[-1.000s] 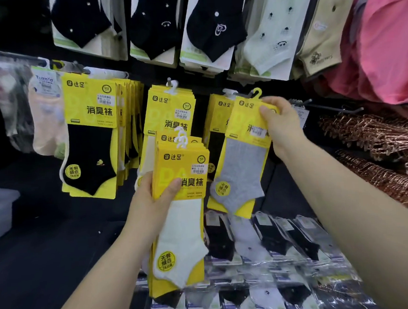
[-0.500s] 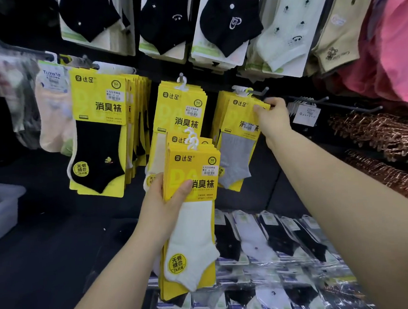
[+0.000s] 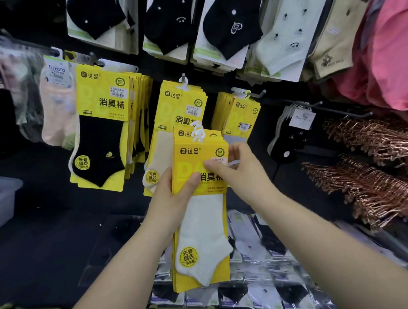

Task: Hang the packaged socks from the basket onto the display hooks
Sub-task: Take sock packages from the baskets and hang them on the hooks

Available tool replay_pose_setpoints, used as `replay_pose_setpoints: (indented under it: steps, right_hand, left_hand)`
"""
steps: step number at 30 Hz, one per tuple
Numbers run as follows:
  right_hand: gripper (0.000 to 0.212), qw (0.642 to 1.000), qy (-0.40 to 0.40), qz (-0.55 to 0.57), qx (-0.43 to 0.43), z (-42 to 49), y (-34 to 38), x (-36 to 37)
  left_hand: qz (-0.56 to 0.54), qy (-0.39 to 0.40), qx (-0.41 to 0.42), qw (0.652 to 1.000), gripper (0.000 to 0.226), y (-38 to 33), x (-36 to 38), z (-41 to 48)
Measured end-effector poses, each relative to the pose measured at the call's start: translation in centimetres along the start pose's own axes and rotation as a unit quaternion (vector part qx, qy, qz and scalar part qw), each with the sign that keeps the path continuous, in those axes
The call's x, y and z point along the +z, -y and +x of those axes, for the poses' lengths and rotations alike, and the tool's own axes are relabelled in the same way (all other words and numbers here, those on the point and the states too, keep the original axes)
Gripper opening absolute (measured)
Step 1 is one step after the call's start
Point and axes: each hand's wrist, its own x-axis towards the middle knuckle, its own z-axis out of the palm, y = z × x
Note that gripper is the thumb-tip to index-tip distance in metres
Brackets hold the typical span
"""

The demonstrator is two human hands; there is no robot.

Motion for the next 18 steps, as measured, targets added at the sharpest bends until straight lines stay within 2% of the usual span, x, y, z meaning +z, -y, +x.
replay_pose_setpoints:
  steps: [3, 7, 10, 12, 13, 15, 18]
  right_hand:
    - [0.03, 0.999, -0.029, 0.038, 0.002, 0.0, -0.2, -0.2]
    - [0.027, 0.996, -0.019, 0.087, 0.006, -0.1, -0.5, -0.8]
    - [0.035, 0.994, -0.02, 0.097, -0.041, -0.1, -0.3, -1.2]
    - [0.019, 0.993, -0.027, 0.09, -0.066, 0.1, 0.2, -1.2]
    - [0.013, 0.993, -0.031, 0.092, -0.063, 0.2, 0.4, -1.1]
    - [0.016, 0.993, -0.042, 0.101, -0.033, 0.4, 0.4, -1.0]
    - [0.019, 0.987, -0.035, 0.154, 0.021, 0.7, 0.3, -1.1]
  left_hand:
    - [-0.017, 0.013, -0.005, 1.0, 0.062, 0.1, 0.0, -0.1]
    - [-0.033, 0.014, -0.011, 0.999, 0.065, 0.1, -0.3, -0.1]
    - [-0.008, 0.01, -0.001, 1.0, 0.056, 0.1, -0.2, -0.1]
    - [0.011, 0.007, 0.008, 1.0, 0.046, 0.1, 0.0, -0.2]
    - [0.015, 0.008, 0.012, 1.0, 0.042, 0.1, 0.1, -0.2]
    - [0.014, 0.016, 0.016, 1.0, 0.037, 0.2, 0.2, -0.4]
    - [0.003, 0.024, 0.018, 1.0, 0.042, 0.1, 0.4, -0.5]
